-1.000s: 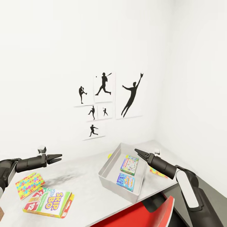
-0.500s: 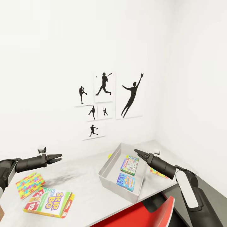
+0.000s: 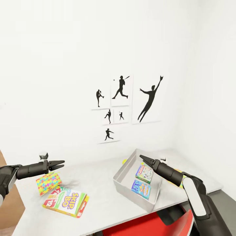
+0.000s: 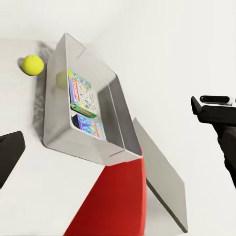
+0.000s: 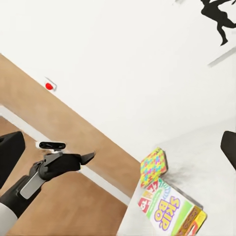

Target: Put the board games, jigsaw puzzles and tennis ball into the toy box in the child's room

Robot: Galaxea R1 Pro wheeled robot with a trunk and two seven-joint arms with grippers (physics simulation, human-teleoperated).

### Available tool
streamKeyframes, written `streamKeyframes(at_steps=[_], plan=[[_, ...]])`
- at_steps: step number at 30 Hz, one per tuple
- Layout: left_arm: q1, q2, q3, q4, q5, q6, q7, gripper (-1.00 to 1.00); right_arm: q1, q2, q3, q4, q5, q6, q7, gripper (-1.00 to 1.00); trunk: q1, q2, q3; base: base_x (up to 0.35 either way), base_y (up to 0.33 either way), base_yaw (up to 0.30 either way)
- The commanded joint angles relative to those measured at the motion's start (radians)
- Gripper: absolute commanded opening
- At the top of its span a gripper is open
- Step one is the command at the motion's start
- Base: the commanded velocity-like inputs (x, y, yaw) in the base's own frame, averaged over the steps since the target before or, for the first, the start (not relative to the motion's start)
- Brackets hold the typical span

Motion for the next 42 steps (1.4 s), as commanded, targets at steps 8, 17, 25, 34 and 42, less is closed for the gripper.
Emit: streamKeyframes(at_steps=[8,17,25,34,42], plan=[[-0.001,0.0,0.004,0.0,-0.007,0.011,-0.006,1.0,0.0,0.001,0.0,0.0,0.02,0.006,0.001,1.0,0.0,-0.001,-0.001,-0.1,0.153,0.289],[-0.001,0.002,0.006,0.0,-0.008,0.011,-0.006,1.0,0.0,0.009,-0.001,0.0,0.102,0.007,0.002,1.0,0.0,-0.001,-0.001,-0.125,0.241,0.291],[-0.001,0.003,0.007,0.0,-0.009,0.011,-0.006,1.0,0.0,0.008,-0.002,0.001,0.119,0.007,0.002,1.0,0.0,-0.001,-0.002,-0.131,0.256,0.291],[-0.001,0.003,0.01,0.0,-0.01,0.011,-0.006,1.0,0.0,0.01,-0.002,0.003,0.121,0.007,0.002,1.0,0.0,-0.001,-0.007,-0.111,0.248,0.284],[-0.001,0.005,0.011,0.0,-0.01,0.011,-0.006,1.0,0.0,0.008,-0.003,0.002,0.121,0.006,0.005,1.0,0.0,-0.001,-0.01,-0.024,0.096,0.128]])
